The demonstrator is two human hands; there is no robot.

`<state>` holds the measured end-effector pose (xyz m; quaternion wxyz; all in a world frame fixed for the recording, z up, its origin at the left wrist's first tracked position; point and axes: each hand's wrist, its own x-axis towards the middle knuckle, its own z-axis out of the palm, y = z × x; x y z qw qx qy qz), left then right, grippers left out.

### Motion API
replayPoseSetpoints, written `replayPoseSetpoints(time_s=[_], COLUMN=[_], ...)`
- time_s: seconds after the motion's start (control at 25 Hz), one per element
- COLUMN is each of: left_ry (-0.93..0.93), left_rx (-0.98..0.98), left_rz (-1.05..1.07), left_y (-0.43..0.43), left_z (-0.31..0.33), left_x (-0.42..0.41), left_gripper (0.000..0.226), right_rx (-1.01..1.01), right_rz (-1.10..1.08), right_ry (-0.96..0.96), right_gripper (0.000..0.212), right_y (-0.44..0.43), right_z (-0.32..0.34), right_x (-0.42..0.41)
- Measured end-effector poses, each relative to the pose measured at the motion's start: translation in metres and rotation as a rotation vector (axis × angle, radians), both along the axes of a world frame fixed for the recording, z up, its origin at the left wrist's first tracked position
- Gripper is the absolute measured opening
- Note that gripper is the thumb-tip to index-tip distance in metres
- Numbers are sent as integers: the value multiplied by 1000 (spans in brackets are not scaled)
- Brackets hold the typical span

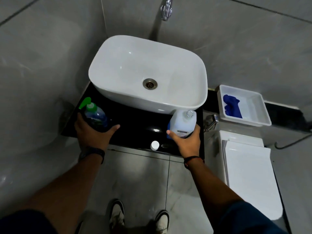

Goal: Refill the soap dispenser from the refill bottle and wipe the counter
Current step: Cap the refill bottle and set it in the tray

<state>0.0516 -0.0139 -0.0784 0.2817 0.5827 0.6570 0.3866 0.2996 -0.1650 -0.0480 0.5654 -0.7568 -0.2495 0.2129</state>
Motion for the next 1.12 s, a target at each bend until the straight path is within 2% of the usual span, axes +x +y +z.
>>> replayPoseSetpoints(time_s=[0.12,0.24,0.32,0.44,0.48,0.6,0.76,0.84,1.04,1.12], left_ry=[234,299,338,425,450,507,591,486,-46,-181], left_rx=[-11,17,47,18,3,-33,-15,-12,-87,-48], left_rz=[141,139,-68,-677,-806,-941,-1009,-960,-435,-341], left_y=[-33,-57,-63,-67,-67,-68,-66,-67,-53,-39], left_z=[3,17,17,11,9,2,-9,-8,44,85], left_x=[29,67,85,96,97,103,112,113,127,139], left_gripper=[125,116,105,93,93,82,38,34,27,23], right_rx=[-40,-55,-76,-119,-135,-160,-179,-182,-171,-169], right_rz=[57,140,192,248,259,280,272,268,268,292], right_ry=[16,-9,-30,-37,-38,-35,-47,-67,-117,-151], right_gripper=[86,89,89,87,87,86,82,80,77,77], right_y=[8,12,11,11,11,13,13,12,8,11], right_z=[-1,-1,-3,-7,-8,-8,-8,-6,10,28], right_x=[9,20,28,41,44,48,50,50,48,49])
